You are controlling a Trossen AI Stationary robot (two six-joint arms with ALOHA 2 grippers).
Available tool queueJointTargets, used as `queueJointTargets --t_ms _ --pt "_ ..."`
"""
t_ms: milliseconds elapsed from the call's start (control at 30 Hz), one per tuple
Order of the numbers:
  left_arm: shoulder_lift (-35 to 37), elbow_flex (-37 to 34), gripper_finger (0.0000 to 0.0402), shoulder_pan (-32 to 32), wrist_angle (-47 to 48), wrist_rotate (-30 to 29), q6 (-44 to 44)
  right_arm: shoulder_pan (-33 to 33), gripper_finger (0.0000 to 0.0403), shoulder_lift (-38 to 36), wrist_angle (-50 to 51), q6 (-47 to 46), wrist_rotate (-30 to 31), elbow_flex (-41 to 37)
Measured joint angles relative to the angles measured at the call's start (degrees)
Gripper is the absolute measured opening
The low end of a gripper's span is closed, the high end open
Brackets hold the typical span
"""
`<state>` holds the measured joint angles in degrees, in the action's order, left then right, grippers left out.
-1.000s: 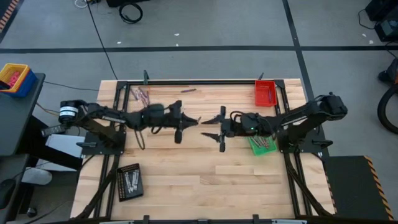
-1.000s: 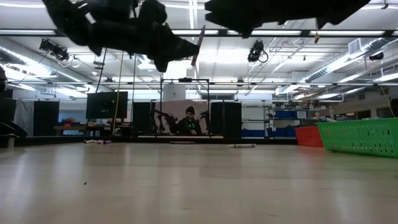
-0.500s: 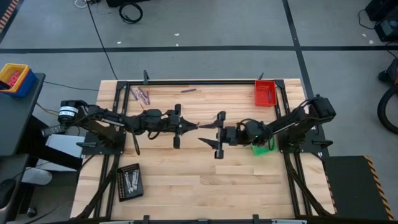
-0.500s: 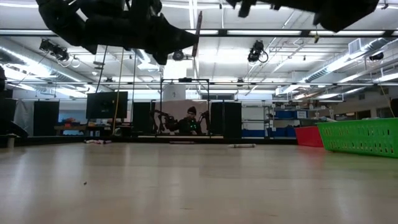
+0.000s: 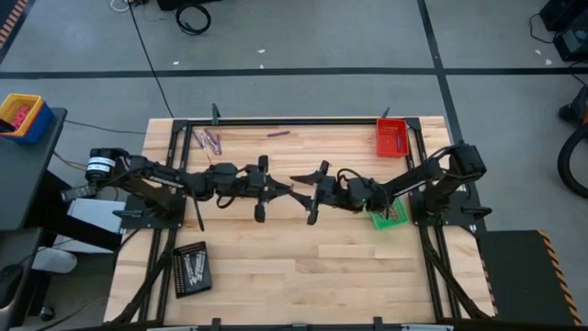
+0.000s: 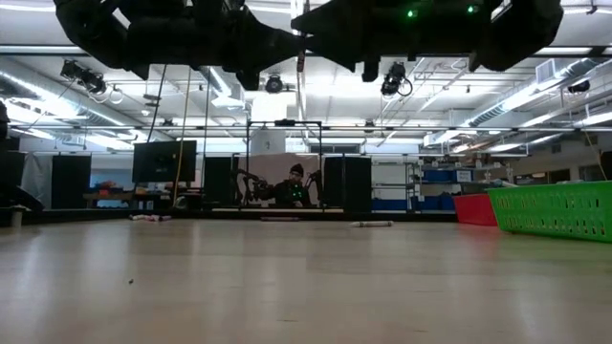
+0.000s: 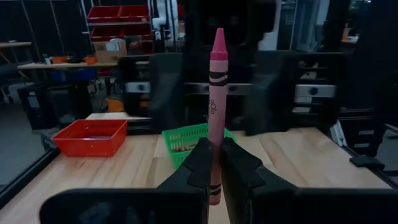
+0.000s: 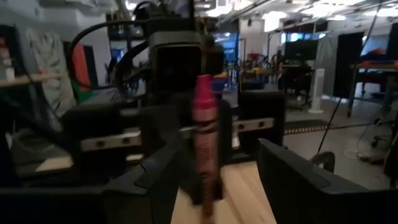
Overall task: Sort crayons
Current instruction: Put the pink crayon into the green bin
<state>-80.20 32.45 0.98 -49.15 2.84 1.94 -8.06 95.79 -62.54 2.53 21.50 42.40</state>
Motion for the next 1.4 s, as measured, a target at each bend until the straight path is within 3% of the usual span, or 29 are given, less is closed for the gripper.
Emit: queueJointTargets --t_ms 167,367,467,600,733,833,1000,1100,1233,1400 --pt "0.0 0.0 0.0027 -0.3 -0.3 0.0 0.0 0.4 0.0154 1.7 -1.6 0.1 -1.9 1.5" --pt "0.0 0.0 0.0029 -0.3 -0.3 -0.1 -0.3 0.4 0.0031 1.7 -0.8 0.3 -2.1 2.0" --pt "0.0 0.0 0.0045 -0.3 0.6 0.0 -0.7 0.4 0.0025 1.6 0.0 -0.1 -2.1 2.0" --pt "2.7 0.1 0.0100 0.0 5.7 0.0 -0.7 0.4 0.0033 -0.8 4.5 -1.5 -1.6 2.0" --pt "8.0 0.1 0.0164 0.1 16.7 -0.3 -0.8 0.3 0.0028 -9.2 20.5 -3.9 -0.4 2.0" --pt "12.2 0.1 0.0197 0.1 27.7 -0.4 -1.0 0.6 0.0029 -18.6 42.3 -11.7 0.5 2.0" --pt "15.8 0.1 0.0211 0.2 37.0 -3.4 -1.9 2.4 0.0034 -31.1 83.0 -37.8 2.7 2.6" --pt "15.8 0.1 0.0212 0.2 36.7 -4.9 -2.3 1.3 0.0033 -34.0 99.5 -54.2 4.3 1.5" --pt "15.8 0.1 0.0212 0.2 37.1 -5.7 -2.9 -2.4 0.0034 -33.8 111.2 -70.4 1.3 -2.4" --pt "15.8 0.1 0.0212 0.1 37.0 -5.7 -3.0 -6.1 0.0035 -32.0 112.4 -79.6 -5.2 -6.4"
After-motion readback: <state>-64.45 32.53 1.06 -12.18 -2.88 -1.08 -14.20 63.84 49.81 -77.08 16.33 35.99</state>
